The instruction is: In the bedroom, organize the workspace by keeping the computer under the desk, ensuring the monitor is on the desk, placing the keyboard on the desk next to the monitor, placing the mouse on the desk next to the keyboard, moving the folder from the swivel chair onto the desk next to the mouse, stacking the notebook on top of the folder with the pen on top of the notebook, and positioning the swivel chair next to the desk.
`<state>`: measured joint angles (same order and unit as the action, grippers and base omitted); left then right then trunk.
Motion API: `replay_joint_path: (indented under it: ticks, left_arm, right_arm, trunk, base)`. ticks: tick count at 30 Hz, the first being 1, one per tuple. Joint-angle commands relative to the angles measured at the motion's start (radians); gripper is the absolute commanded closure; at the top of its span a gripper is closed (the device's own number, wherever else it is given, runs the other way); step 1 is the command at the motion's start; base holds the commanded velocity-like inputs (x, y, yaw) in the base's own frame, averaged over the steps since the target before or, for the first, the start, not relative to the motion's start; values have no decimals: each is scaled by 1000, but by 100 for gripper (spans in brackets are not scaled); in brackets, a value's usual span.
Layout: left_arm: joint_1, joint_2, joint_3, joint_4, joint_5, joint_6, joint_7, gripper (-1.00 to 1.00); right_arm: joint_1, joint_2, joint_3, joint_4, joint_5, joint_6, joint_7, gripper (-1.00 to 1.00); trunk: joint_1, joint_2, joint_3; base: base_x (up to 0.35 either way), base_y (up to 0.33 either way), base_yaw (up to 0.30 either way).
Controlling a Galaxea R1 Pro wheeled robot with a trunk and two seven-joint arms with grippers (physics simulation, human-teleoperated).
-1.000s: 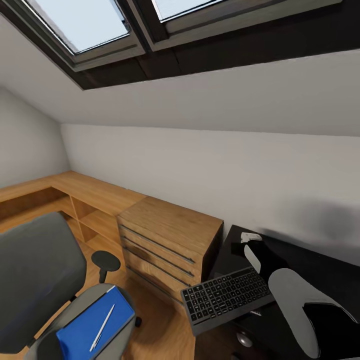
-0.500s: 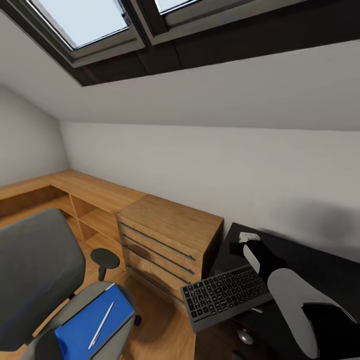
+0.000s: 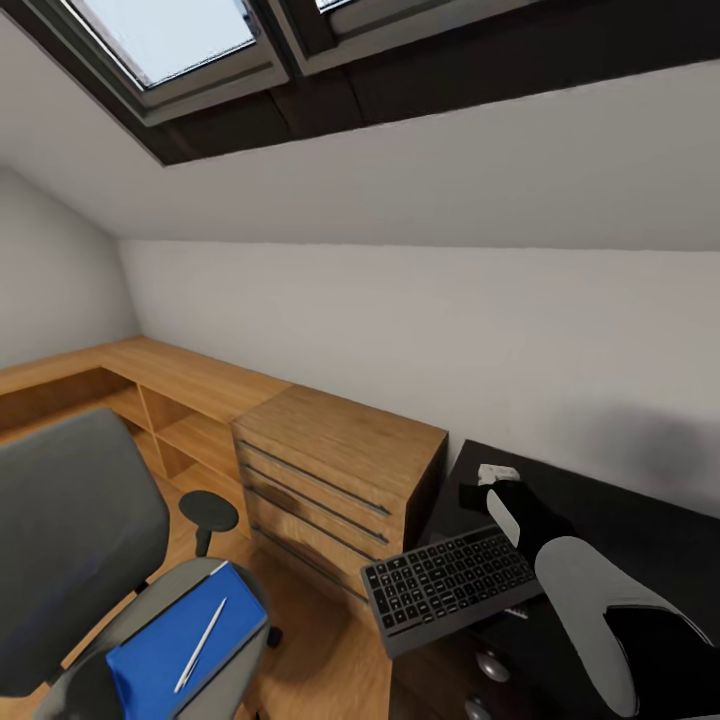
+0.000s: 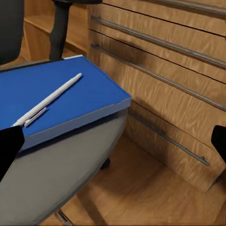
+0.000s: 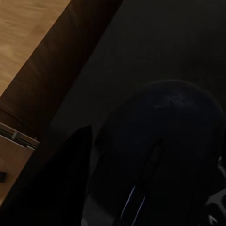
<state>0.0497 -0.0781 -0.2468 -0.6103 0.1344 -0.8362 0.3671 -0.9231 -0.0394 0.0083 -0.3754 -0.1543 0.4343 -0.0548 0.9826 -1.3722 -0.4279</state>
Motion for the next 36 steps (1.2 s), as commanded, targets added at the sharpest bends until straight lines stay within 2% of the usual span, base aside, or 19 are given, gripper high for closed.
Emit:
replay_joint_path:
  ticks: [1, 2, 3, 6, 9, 18, 19, 21, 26, 28, 30, 36]
  left_arm:
    - [28, 13, -6, -63, 11, 53, 2, -100]
    - [55, 25, -6, -120, 14, 118, 2, -100]
    - [98, 42, -7, -203, 24, 231, 1, -100]
    - [121, 50, -8, -244, 30, 291, 1, -100]
    - [130, 52, -9, -259, 31, 313, 1, -100]
    - [133, 54, -9, -239, 29, 312, 1, -100]
    - [133, 53, -11, -219, 27, 264, -1, -100]
    - [133, 53, -12, -212, 27, 247, -2, -100]
    - [133, 48, -18, -195, 27, 221, 4, -100]
    - [133, 48, -18, -195, 28, 198, 3, -100]
    - [133, 47, -19, -195, 28, 163, 3, -100]
    - [133, 47, -19, -195, 28, 155, 3, -100]
  right_arm:
    - [0, 0, 1, -2, -11, 4, -5, 100]
    - [0, 0, 1, -2, -11, 4, -5, 100]
    - [0, 0, 1, -2, -11, 4, -5, 100]
    - [0, 0, 1, -2, -11, 4, -5, 100]
    - [0, 0, 1, -2, -11, 4, -5, 100]
    - [0, 1, 1, -2, -11, 5, -4, 100]
    - [0, 1, 2, -1, -11, 6, -4, 100]
    - [0, 1, 2, -1, -11, 6, -4, 100]
    - [0, 27, -1, 0, -11, 7, -3, 100]
    - [0, 27, -2, -1, -11, 5, -3, 100]
    - [0, 28, -2, -1, -11, 0, -3, 100]
    - [0, 29, -2, -2, -11, -2, -4, 100]
  trunk:
    - [4, -8, -4]
    - [8, -15, -7]
    - [8, -15, -7]
    - [8, -15, -7]
    - [8, -15, -7]
    - [8, -15, -7]
    - [8, -15, -7]
    - [8, -15, -7]
    - [8, -15, -7]
    - [8, -15, -7]
    - [16, -29, -13]
    - [39, -71, -32]
  base:
    - [0, 0, 0]
    - [0, 0, 0]
    - [0, 0, 0]
    - [0, 0, 0]
    - [0, 0, 0]
    - [27, 0, 0]
    - [287, 0, 0]
    - [270, 0, 0]
    - [34, 0, 0]
    - [1, 0, 0]
    - [0, 0, 0]
    - [0, 0, 0]
